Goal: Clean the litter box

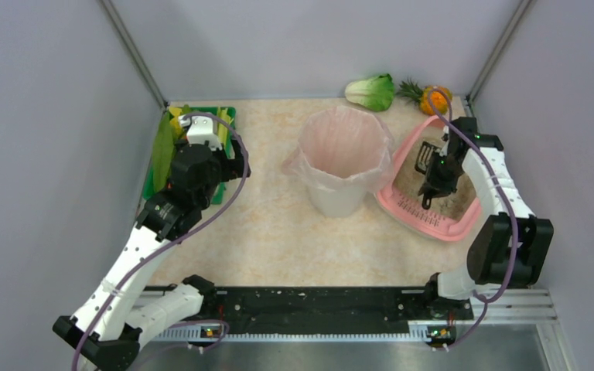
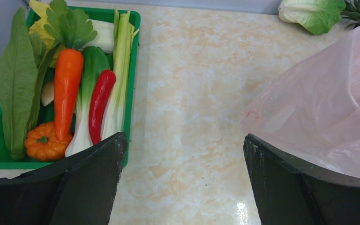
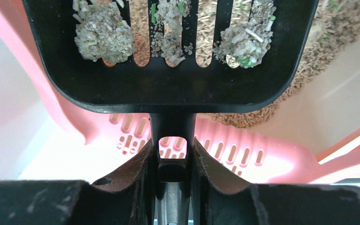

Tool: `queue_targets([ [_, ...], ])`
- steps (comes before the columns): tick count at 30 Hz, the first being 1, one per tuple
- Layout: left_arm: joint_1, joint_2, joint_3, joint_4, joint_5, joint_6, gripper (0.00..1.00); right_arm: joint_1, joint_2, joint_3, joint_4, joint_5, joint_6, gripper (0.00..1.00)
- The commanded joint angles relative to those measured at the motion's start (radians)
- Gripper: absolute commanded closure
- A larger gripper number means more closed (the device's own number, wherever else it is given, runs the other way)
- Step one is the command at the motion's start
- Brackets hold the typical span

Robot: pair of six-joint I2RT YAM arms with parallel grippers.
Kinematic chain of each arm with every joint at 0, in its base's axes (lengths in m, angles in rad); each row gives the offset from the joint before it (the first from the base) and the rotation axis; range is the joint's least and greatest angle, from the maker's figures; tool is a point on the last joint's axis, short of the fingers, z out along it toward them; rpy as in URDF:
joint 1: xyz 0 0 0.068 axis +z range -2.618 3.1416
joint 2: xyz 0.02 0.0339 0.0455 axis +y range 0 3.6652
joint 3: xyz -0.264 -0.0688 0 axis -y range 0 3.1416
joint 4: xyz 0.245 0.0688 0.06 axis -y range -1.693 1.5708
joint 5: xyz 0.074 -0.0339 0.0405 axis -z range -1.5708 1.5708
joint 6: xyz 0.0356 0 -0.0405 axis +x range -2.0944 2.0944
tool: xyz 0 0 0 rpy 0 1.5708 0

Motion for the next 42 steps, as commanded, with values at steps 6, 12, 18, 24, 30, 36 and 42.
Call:
queue_targets([
  [6, 0.004, -0.011, -0.007, 0.059, 0.018, -0.008, 0.01, -0.048, 0.022, 0.01, -0.012, -0.049, 0.006, 1.0],
  [12, 0.003, -0.002, 0.005, 0.053, 0.025, -0.02, 0.01, -0.048, 0.048, -0.015, -0.023, -0.087, 0.004, 1.0],
  [18, 0.004, 0.007, 0.016, 0.049, 0.008, -0.016, 0.01, -0.051, 0.056, 0.038, -0.02, -0.118, 0.002, 1.0],
  [24, 0.003, 0.013, 0.02, 0.053, -0.007, -0.015, 0.01, -0.037, 0.051, 0.057, -0.068, 0.067, 0.013, 1.0],
  [30, 0.004, 0.023, 0.025, 0.06, -0.018, -0.017, 0.01, -0.003, 0.033, 0.068, -0.065, 0.142, -0.02, 1.0],
  [36, 0.004, 0.036, 0.032, 0.061, -0.028, -0.018, 0.01, 0.012, 0.009, 0.048, -0.053, 0.203, -0.014, 1.0],
  [42, 0.003, 0.041, 0.045, 0.062, -0.032, -0.015, 0.01, 0.014, -0.056, 0.066, -0.06, 0.22, -0.016, 1.0],
])
